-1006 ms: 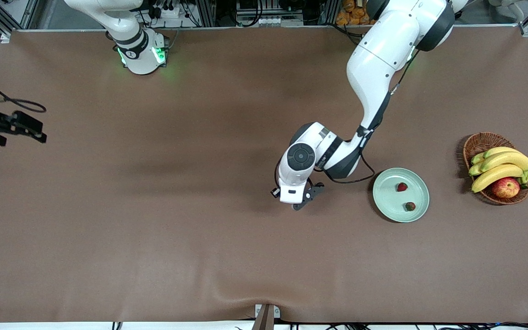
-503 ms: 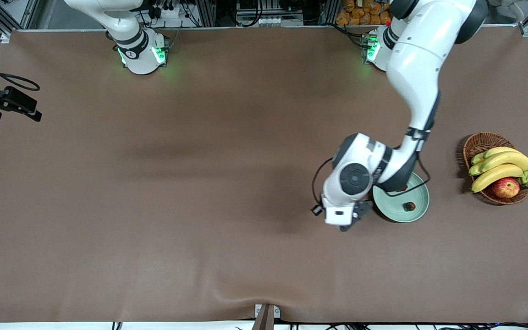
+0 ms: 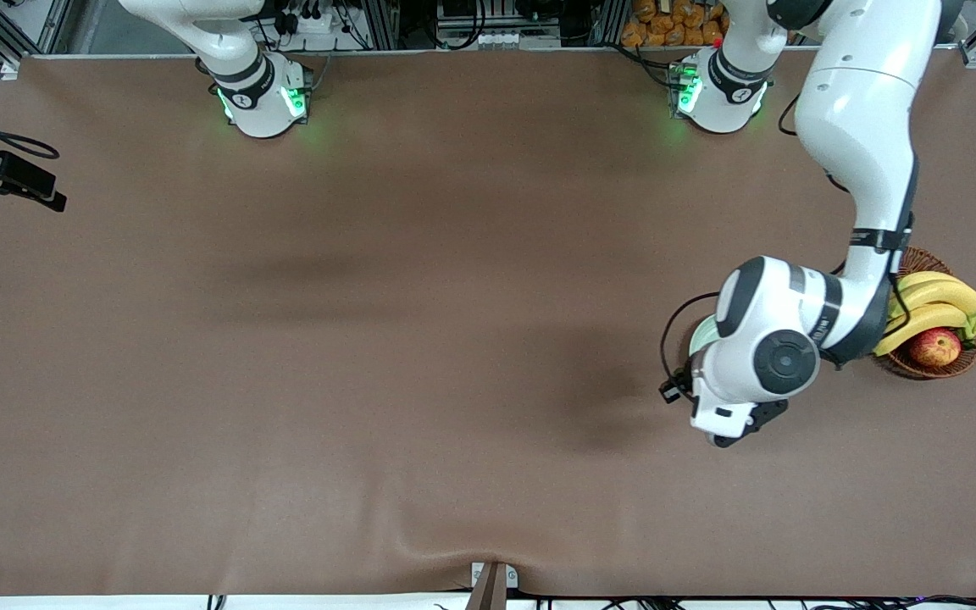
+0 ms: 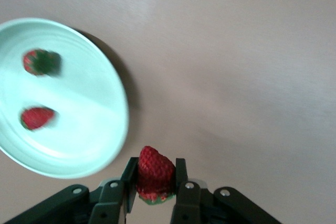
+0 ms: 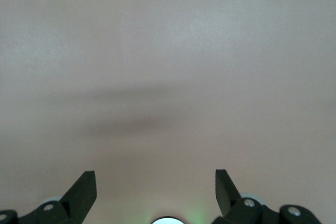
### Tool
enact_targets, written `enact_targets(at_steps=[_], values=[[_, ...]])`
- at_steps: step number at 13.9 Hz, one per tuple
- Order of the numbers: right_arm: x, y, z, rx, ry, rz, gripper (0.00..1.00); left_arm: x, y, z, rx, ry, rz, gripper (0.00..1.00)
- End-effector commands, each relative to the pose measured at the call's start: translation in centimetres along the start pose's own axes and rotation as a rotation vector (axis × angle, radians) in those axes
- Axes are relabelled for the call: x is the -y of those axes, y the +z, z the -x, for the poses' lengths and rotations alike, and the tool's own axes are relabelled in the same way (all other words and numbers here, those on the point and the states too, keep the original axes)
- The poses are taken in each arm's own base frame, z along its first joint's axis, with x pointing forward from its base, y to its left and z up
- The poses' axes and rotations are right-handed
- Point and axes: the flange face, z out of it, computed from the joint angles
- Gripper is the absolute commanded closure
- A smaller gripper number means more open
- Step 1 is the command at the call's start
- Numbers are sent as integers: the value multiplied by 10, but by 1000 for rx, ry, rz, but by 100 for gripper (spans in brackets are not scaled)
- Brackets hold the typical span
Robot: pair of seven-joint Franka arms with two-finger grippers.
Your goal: Collect all strawberries into plate
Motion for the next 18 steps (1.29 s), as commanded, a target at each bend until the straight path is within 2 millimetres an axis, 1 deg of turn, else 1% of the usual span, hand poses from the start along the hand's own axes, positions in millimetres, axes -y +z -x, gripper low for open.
enact_targets(at_steps=[1,3,4,5,6,7,8,9,10,11,13,15,16,18], values=[[2,-7,11,-8,-8,-10,0,24,8,-4,22,65,-23,100],[5,-17,12,-20,-10,-9,0,44,22,-19,20,91,-20,100],[6,-24,13,-33,-13,-7,0,54,33,-24,26,107,-18,100],[6,-25,13,-34,-12,-9,0,65,49,-24,44,125,-26,94],[5,-25,13,-32,-10,-7,0,72,62,-21,50,163,-40,85],[5,-22,12,-26,-10,-7,0,77,67,-20,45,185,-55,69],[5,-23,11,-30,-8,-7,0,83,68,-23,44,178,-58,52],[5,-22,10,-32,-8,-8,0,83,64,-23,41,177,-56,1],[5,-23,10,-32,-8,-7,0,84,54,-23,35,175,-56,0],[1,-24,9,-32,-1,-10,0,84,39,-20,24,176,-55,0],[4,-27,9,-39,-8,3,0,84,5,-19,-13,176,-46,0],[3,-26,9,-36,-7,3,0,82,-42,-16,-80,177,-17,0],[2,-26,9,-36,-4,2,0,85,-68,-11,-112,175,-7,0],[0,-24,8,-35,0,5,0,94,-121,6,-155,175,-6,0]])
